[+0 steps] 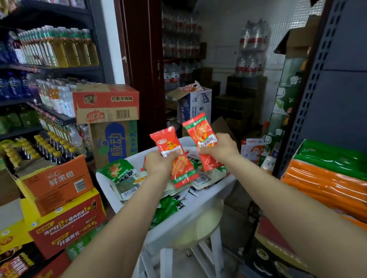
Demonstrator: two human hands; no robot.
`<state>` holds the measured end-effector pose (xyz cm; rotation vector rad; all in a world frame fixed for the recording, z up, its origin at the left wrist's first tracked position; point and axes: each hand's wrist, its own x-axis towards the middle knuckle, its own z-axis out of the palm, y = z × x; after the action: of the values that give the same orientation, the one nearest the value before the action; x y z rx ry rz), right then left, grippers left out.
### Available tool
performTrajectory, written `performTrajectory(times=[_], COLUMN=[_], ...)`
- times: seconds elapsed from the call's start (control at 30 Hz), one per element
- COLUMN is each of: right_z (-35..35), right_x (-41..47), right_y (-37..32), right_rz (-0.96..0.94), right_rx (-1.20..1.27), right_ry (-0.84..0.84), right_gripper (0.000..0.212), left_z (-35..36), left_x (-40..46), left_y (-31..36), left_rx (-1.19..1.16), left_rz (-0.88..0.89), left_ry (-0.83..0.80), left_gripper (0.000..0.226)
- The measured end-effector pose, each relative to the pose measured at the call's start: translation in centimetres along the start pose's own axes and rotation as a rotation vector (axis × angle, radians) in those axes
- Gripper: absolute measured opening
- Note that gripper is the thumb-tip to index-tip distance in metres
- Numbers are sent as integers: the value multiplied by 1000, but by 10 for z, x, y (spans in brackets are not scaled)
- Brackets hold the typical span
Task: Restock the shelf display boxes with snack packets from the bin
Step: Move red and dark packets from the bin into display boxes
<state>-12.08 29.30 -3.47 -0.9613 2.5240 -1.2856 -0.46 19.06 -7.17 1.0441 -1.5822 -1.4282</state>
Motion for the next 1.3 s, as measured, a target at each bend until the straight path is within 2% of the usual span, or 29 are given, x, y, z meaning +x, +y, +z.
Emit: performTrajectory(times=[0.07,0.13,0.2,0.23,0.3,0.4,0.5,0.57,0.67,0.73,0.77,0.83,0.9,1.03,1.1,1.17,1.23,1.3], right_z=[-21,-44,-63,-73,-92,-126,-162,-181,-196,-203,-208,-223,-246,-294,-312,-325,-333,-339], right_x=[-22,-47,-70,-81,-105,-140,-173,-193,-217,-230,-235,-242,-245,-242,-236,-226,-216,-209], right_y=[-10,-15,-14,-12,-11,-12,0,14,37,45,48,54,61,67,66,65,60,58], right_rz=[-12,20,42,44,19,-56,-6,59,99,114,125,138,119,26,-3,2,31,71], right_rx=[218,302,284,243,128,-53,-20,277,918,1196,1233,1161,1034,705,542,396,363,416], right_ry=[-50,-199,-315,-322,-239,-161,-98,121,503,584,567,490,473,614,570,486,416,349], right_gripper=[28,25,37,43,50,54,54,48,30,13,10,17,14,20,21,16,9,28], left_z=[-10,-20,-26,-26,-22,-8,8,21,50,74,85,105,120,141,152,163,174,182], left_x=[-24,-48,-71,-81,-99,-126,-158,-180,-215,-238,-249,-265,-274,-276,-277,-277,-275,-273], left_y=[16,33,48,55,66,78,86,89,92,95,97,100,105,117,124,132,137,140], left_rx=[-260,-386,-471,-503,-467,-323,-283,-341,-452,-510,-528,-539,-473,-176,-50,59,130,184], left_rz=[38,58,34,23,39,105,152,153,98,52,30,24,101,501,631,670,667,659], left_ry=[-53,-201,-380,-457,-522,-476,-450,-449,-498,-534,-558,-610,-649,-778,-904,-964,-962,-918], left_gripper=[11,6,2,4,10,19,15,13,10,11,10,9,8,14,21,31,44,51])
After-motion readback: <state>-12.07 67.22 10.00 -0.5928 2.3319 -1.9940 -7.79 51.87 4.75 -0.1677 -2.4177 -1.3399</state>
